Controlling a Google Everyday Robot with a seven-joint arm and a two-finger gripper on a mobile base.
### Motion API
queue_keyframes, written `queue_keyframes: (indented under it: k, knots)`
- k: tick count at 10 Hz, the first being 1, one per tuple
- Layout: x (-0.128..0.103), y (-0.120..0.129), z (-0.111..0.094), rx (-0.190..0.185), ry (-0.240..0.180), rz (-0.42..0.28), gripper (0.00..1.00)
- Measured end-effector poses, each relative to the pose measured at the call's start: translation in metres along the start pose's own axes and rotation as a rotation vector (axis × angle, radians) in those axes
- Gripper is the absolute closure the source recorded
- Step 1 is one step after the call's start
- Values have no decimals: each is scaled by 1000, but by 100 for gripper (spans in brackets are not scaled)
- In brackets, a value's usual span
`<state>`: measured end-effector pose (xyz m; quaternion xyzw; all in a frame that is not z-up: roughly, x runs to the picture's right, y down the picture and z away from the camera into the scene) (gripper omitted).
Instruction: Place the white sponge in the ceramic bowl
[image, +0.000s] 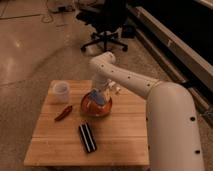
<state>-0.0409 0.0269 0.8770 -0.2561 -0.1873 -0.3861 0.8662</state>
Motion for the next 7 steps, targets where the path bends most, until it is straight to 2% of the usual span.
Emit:
queue_keyframes:
  k: [1,7]
  knots:
    - [-2,-2,0,4,0,-6,20]
    - [0,0,-3,21,0,-23,20]
